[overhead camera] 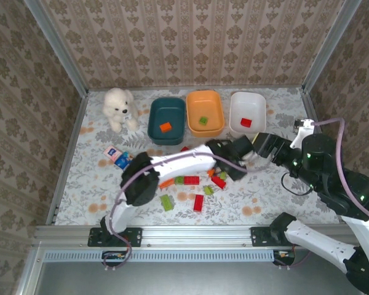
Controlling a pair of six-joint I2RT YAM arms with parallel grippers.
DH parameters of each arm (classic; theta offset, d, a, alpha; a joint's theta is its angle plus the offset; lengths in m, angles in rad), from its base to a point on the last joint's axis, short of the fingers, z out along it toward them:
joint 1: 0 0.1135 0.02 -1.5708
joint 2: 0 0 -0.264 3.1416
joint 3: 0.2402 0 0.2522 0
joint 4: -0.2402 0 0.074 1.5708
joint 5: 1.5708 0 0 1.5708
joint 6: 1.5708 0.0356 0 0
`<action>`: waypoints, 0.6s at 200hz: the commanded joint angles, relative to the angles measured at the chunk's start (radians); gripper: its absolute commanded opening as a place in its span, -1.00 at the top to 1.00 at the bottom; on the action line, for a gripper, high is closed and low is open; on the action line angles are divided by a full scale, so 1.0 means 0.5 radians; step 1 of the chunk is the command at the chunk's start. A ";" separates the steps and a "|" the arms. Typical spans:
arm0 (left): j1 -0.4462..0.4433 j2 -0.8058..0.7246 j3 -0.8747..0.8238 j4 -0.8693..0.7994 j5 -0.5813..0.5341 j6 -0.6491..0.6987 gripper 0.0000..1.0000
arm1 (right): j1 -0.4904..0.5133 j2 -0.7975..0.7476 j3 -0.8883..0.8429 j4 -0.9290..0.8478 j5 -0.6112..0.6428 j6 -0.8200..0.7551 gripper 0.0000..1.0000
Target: Sort the legos into containers by color
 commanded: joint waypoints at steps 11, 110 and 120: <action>0.335 -0.300 -0.101 -0.003 0.056 -0.262 0.41 | -0.001 0.135 0.087 0.229 -0.153 -0.112 -0.60; 1.327 -0.092 -0.002 0.062 0.187 -0.454 0.41 | -0.324 0.776 -0.004 0.532 -0.913 0.043 -0.59; 1.363 -0.059 0.000 0.055 0.195 -0.456 0.41 | -0.352 0.820 0.000 0.527 -0.951 0.038 -0.58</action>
